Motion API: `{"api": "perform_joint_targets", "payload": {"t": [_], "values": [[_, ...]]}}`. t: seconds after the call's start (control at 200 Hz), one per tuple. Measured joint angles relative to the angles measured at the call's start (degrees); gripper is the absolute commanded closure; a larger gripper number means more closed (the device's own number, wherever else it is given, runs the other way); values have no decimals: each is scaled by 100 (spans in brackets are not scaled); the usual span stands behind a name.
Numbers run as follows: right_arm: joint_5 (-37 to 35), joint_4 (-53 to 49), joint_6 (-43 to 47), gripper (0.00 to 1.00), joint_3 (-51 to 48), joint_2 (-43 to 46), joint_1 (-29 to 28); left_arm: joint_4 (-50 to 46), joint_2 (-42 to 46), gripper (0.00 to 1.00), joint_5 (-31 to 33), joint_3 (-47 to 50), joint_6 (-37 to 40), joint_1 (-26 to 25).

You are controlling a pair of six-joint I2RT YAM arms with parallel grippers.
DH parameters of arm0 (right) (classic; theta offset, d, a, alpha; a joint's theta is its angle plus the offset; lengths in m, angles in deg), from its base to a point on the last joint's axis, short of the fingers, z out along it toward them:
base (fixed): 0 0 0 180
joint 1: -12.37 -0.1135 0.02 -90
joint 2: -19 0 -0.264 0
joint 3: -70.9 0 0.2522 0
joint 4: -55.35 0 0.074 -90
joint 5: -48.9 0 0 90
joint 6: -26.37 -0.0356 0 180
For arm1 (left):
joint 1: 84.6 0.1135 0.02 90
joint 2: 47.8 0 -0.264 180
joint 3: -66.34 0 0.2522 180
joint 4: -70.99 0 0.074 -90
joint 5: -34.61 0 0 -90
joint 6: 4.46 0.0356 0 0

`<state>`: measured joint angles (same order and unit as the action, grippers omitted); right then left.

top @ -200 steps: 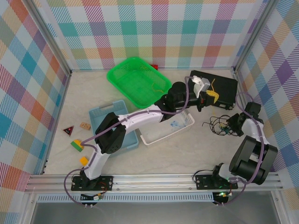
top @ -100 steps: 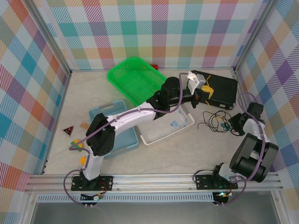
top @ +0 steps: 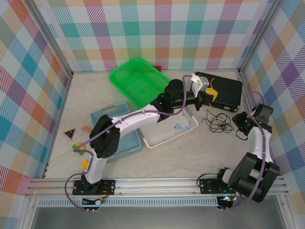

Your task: Untangle the cables

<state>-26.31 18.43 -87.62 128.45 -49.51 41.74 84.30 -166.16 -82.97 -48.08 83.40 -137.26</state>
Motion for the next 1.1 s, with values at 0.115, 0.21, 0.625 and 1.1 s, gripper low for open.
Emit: {"api": "perform_joint_targets", "payload": {"t": [0.115, 0.21, 0.625, 1.1], "values": [[225, -186, 140, 45, 4, 114, 9, 31, -278, 100, -37, -9, -24, 0], [533, -348, 262, 39, 35, 400, 26, 33, -494, 100, -57, -11, -74, 0], [1202, -1211, 531, 35, 422, 1469, -144, 74, -680, 100, -153, -170, -127, 0], [811, -1679, 1287, 41, 341, 933, -627, 166, -680, 100, -153, -173, -129, 0]]}}
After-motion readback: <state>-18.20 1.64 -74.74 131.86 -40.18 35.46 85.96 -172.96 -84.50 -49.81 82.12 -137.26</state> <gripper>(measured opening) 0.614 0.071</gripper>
